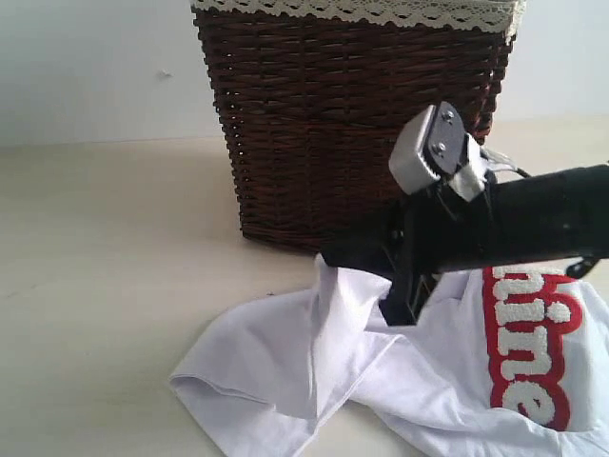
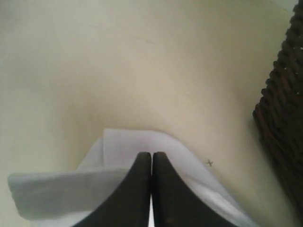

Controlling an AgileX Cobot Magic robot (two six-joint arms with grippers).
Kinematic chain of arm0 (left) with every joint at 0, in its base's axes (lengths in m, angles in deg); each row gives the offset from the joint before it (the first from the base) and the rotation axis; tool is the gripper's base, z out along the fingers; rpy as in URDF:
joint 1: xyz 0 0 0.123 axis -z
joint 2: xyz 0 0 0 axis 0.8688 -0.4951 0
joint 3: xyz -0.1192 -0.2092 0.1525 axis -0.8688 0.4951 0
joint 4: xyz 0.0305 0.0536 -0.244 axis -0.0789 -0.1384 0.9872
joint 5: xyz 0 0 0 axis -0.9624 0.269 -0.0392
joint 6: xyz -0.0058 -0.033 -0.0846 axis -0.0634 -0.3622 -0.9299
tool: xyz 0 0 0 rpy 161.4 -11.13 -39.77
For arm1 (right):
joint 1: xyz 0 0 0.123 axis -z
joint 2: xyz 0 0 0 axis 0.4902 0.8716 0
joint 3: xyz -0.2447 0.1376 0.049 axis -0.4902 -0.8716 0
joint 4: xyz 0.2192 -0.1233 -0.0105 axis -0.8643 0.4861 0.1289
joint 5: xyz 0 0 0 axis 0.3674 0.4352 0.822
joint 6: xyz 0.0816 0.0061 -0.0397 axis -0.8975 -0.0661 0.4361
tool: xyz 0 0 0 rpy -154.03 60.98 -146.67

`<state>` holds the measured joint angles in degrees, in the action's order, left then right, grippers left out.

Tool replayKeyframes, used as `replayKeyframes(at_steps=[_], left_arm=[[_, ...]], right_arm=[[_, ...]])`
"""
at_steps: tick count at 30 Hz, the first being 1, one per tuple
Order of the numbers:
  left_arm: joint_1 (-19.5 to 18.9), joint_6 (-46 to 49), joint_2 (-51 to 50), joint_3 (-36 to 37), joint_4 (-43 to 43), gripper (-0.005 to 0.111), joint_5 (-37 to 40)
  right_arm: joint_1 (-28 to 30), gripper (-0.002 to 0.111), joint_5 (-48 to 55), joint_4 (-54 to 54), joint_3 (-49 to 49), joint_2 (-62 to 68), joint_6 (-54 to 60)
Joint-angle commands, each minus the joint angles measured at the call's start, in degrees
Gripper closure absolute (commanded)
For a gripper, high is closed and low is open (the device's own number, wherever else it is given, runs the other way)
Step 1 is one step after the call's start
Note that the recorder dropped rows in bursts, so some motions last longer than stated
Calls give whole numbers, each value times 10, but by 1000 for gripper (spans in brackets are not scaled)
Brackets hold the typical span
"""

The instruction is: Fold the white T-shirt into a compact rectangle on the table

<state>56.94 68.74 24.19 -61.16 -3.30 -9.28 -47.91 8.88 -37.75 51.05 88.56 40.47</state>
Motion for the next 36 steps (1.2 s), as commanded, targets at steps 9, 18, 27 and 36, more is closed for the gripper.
replayKeyframes(at_steps=[9,18,27,36], left_arm=[[3,0,4,-1,3,107,-2],[3,0,4,-1,3,107,-2],[3,0,4,-1,3,107,-2],[3,0,4,-1,3,107,-2]], right_arm=[[-21,98,5,-34,188,174,11],[-66,54,-1,-4,198,194,11],[-68,54,159,396,182,67,-50],[-118,54,51,416,63,93,11]])
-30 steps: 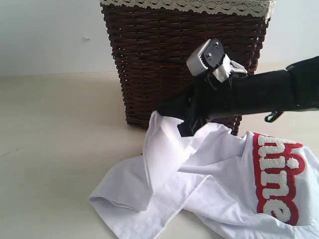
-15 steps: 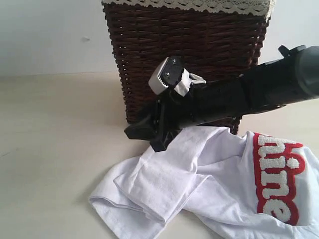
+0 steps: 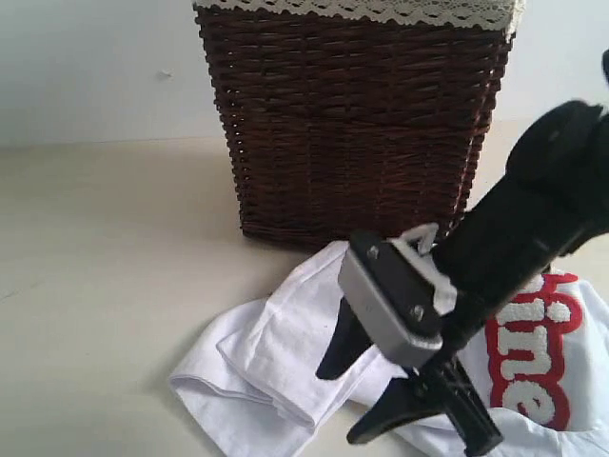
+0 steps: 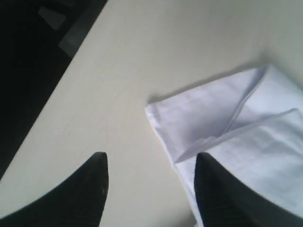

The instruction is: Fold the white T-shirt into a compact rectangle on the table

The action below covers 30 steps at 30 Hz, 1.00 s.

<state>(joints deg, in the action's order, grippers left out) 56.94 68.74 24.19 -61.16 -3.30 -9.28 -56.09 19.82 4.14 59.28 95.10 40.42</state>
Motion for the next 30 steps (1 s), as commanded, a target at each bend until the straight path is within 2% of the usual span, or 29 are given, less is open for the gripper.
replayKeyframes(at_steps=[1,4,10,13,17,23,25,27,28,30], left_arm=[[3,0,4,-1,3,107,-2],[3,0,4,-1,3,107,-2],[3,0,4,-1,3,107,-2],[3,0,4,-1,3,107,-2],[3,0,4,-1,3,107,-2],[3,0,4,-1,3,107,-2],[3,0,4,-1,3,107,-2],[3,0,4,-1,3,107,-2],[3,0,4,-1,3,107,-2],[3,0,4,-1,3,107,-2]], right_arm=[[-49,54,-66,4,-19,38,12],[-92,55,-142,-28,-18,75,12],[-160,64,-214,-65,12,122,12],[-163,65,-219,-83,39,143,12],[-163,79,-185,-36,40,150,-19],[-163,80,-173,-41,40,149,-24],[-163,88,-172,-61,40,149,-44],[-163,104,-169,-69,40,149,-57],[-163,108,-166,-69,40,149,-67],[-163,108,-152,-63,40,148,-86]])
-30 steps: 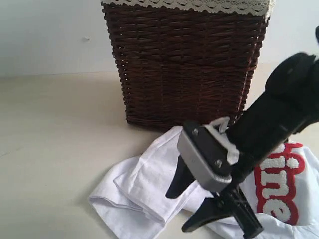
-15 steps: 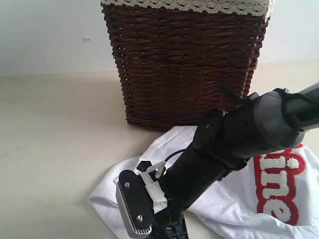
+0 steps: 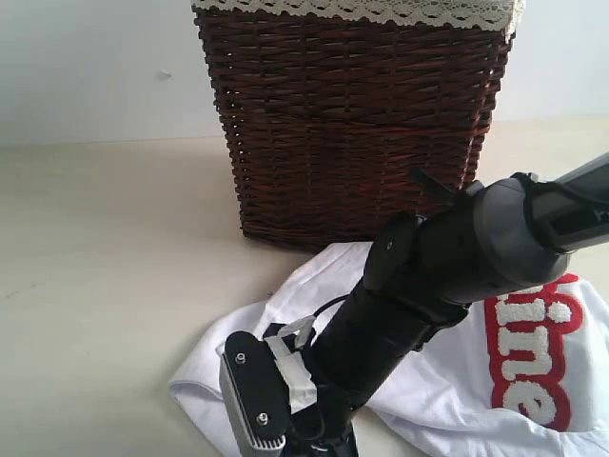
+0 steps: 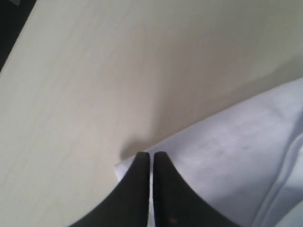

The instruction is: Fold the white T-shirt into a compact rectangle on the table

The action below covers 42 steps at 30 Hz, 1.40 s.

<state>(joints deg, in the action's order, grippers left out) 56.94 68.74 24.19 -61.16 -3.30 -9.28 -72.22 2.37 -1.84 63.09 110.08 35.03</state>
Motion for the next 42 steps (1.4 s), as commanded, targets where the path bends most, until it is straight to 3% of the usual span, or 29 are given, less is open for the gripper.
replayKeyframes(at_steps=[1,7,9,11,15,17,22,27,32,39,42], left_arm=[[3,0,4,-1,3,107,-2],[3,0,4,-1,3,107,-2],[3,0,4,-1,3,107,-2],[3,0,4,-1,3,107,-2],[3,0,4,-1,3,107,-2],[3,0,4,-1,3,107,-2],[3,0,4,-1,3,107,-2],[3,0,4,-1,3,107,-2],[3,0,4,-1,3,107,-2],[3,0,4,-1,3,107,-2],[3,0,4,-1,3,107,-2]], right_arm=[[-1,108,32,1,2,-2,-37],[-1,108,142,12,2,-31,-49],[-1,106,126,13,2,-47,-64],[-1,94,86,30,2,-60,-94],[-1,55,16,68,2,-65,-98],[-1,47,-9,77,2,-58,-98],[-1,52,-10,145,1,-33,-134],[-1,53,-15,151,1,-16,-160],[-1,61,-20,157,1,-7,-160],[-1,99,-30,167,1,12,-180],[-1,108,-30,167,1,4,-199]])
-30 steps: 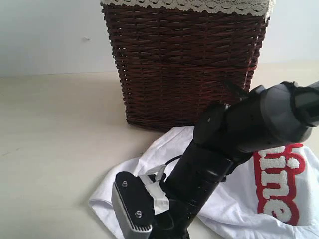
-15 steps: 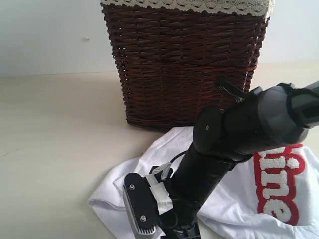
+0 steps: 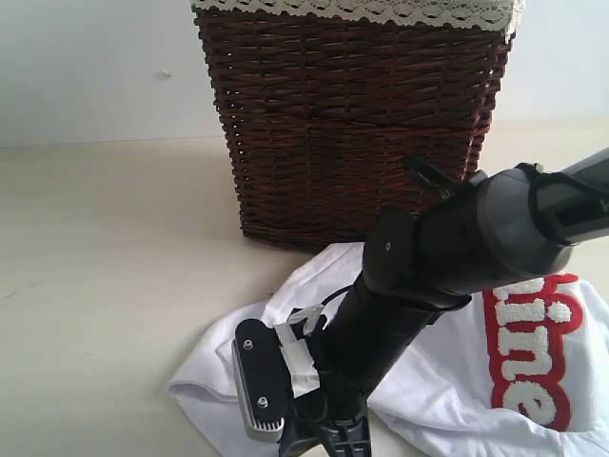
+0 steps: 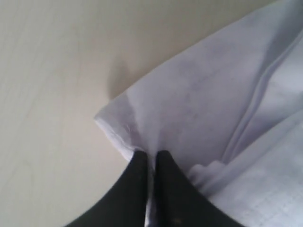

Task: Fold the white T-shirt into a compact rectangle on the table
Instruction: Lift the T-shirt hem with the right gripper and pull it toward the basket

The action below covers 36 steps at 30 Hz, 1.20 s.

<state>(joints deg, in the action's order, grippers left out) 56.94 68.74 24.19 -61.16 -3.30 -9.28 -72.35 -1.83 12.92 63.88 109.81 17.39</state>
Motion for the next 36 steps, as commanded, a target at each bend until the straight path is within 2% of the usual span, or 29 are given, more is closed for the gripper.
replayKeyframes(at_steps=[1,8,10,12,18,21,24,25,28,32,33,36], left_arm=[[3,0,4,-1,3,107,-2],[3,0,4,-1,3,107,-2],[3,0,4,-1,3,107,-2],[3,0,4,-1,3,107,-2],[3,0,4,-1,3,107,-2],[3,0,4,-1,3,107,-2],[3,0,4,-1,3,107,-2],[3,0,4,-1,3,107,-2],[3,0,4,-1,3,107,-2],[3,0,4,-1,3,107,-2],[3,0,4,-1,3,107,-2],[3,0,4,-1,3,107,-2]], right_arm=[[0,108,14,19,-7,3,-26],[0,108,130,-11,-7,-86,-23],[0,108,159,-59,-7,-125,-4],[0,108,186,-167,-7,-161,58],[-3,108,290,-384,-7,-159,113],[-3,107,291,-374,-7,-151,76],[-4,94,321,-304,-7,-143,28],[-8,86,349,-269,-7,-139,12],[-30,68,349,-195,-7,-139,-21],[-37,55,349,-180,-7,-156,-19],[-35,52,319,-183,-5,-164,-14],[-32,48,115,-161,-5,-189,-13]])
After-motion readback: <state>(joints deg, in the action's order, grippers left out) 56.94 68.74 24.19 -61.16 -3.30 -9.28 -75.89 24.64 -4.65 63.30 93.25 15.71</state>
